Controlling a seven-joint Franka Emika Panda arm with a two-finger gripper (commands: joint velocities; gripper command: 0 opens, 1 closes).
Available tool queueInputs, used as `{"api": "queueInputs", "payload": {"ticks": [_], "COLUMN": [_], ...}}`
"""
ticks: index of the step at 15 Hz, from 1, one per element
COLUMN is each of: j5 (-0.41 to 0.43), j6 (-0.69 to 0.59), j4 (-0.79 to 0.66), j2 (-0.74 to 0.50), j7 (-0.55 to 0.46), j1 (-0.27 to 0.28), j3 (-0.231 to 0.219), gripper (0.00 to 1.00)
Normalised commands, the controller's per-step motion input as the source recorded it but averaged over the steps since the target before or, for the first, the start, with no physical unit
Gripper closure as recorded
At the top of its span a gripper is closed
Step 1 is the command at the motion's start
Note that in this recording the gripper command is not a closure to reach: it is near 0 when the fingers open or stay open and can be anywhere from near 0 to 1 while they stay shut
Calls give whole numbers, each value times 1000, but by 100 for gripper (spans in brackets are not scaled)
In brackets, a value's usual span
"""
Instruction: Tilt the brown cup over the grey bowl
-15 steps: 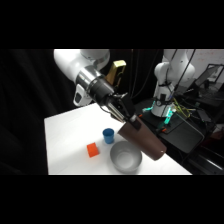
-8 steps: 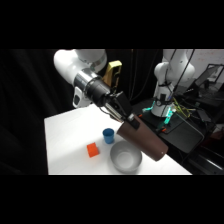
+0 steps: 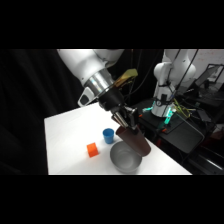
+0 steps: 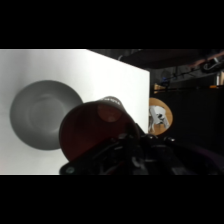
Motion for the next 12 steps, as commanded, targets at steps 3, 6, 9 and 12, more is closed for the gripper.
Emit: {"api": "queueInputs", "payload": {"ticks": [3, 6, 9, 12], "j5": [-558, -478, -390, -380], "j6": [375, 451, 512, 482], "j4": [-213, -145, -119, -94], "j2": [-275, -175, -95, -29], "j7": [162, 193, 304, 489], "j1": [-59, -107, -104, -49], "j3": [-106, -127, -125, -120], "gripper": [14, 14, 14, 14]}}
